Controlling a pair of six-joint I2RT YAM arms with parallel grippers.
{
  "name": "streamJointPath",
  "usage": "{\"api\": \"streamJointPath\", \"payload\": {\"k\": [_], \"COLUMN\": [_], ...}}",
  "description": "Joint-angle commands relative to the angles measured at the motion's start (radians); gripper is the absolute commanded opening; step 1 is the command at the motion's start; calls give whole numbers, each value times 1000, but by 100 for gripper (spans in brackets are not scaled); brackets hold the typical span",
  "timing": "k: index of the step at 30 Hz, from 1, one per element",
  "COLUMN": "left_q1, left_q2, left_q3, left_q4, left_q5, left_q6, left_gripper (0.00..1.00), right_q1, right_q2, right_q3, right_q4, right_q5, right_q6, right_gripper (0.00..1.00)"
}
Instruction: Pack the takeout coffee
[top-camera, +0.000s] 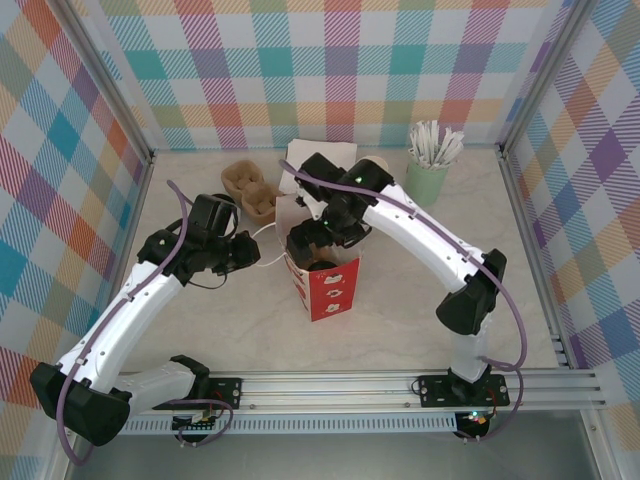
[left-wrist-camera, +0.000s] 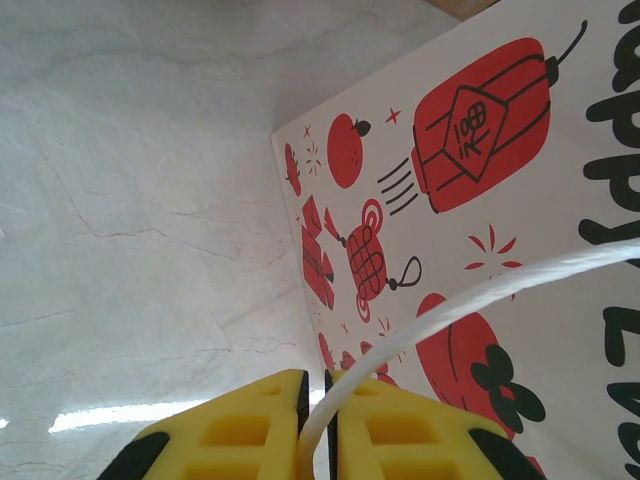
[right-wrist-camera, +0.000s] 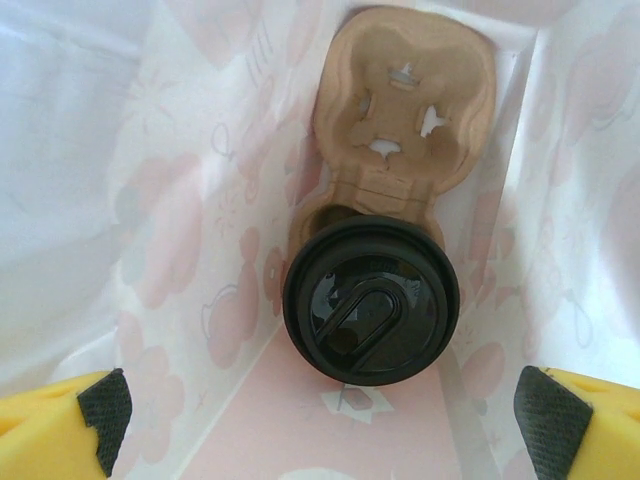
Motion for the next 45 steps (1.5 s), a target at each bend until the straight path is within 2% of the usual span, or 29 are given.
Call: {"api": "streamJointPath", "payload": {"k": [1,13,18,21,26,30,36,39,45], "left_q1": [-8,-8,-7,-8,-8,-8,-8,-8,-7], "left_q2": [5,20,25,24,21,20,22,23,27], "left_q3": [28,38,38,38,38,38,41,47,89], "left_q4": [-11,-12,-10,-10,-10,-10,-6,-5,-20], "left_q5": [-23,-26,-24,-25,-27,-29,-27,-29,-37], "left_q6": [14,16,17,16,15,14,15,15,20], "left_gripper": [15,16,15,15,15,16,16,19,30], "right_q1": [-3,-28,-61,-92,-171,-278,-424,-486,-578], "right_q2": [-58,-153,-211,-252,-315,-377,-464,-500,-543], "right_q3": [54,122,106,76,-2,-103,-261,-344,-505], "right_q4": [-47,-68,-49,-23,7,34,62,85,136], "right_q5": [31,62,37,-3,-42,-82,-61,-65,-46], "right_q6": [2,-5,3,10,11,6,-25,-33,-48], "right_gripper": [100,96,88,77,63,51,39,35,36]}}
